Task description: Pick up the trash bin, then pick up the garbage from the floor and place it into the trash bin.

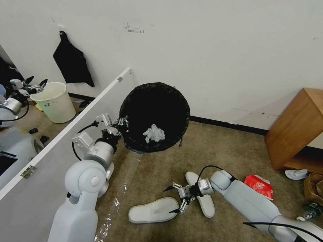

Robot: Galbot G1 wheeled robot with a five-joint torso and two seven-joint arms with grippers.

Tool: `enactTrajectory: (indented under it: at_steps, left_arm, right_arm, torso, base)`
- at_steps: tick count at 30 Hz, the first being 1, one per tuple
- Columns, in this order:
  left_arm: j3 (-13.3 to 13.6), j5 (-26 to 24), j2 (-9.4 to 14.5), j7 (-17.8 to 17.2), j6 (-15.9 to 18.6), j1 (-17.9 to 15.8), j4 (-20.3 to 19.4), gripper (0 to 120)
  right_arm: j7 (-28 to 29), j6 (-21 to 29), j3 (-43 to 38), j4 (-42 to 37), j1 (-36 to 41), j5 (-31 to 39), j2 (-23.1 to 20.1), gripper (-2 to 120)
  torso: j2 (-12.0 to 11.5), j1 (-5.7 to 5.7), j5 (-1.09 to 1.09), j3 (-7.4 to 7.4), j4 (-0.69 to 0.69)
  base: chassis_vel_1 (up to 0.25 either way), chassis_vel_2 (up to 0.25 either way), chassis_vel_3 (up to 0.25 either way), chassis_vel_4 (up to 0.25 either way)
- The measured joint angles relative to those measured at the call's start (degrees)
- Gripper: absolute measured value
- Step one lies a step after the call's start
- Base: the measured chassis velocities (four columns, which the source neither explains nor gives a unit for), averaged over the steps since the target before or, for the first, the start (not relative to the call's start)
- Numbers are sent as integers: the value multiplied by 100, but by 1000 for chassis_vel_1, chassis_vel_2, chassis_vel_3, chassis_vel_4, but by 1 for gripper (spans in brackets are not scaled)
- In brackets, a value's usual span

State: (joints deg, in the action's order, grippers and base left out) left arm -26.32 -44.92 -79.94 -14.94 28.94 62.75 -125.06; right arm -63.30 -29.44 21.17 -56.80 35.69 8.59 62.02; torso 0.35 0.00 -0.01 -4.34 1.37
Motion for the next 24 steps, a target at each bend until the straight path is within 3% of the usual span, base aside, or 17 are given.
enactTrajectory:
  at_steps: [24]
  left_arm:
    - [-15,16,-39,48,-46,40,-51,4]
  right_arm:
    - [309,-36,87,807,-95,-331,641,100]
  torso:
    - [0,0,1,0,0]
  base:
    - [0,0,0,0]
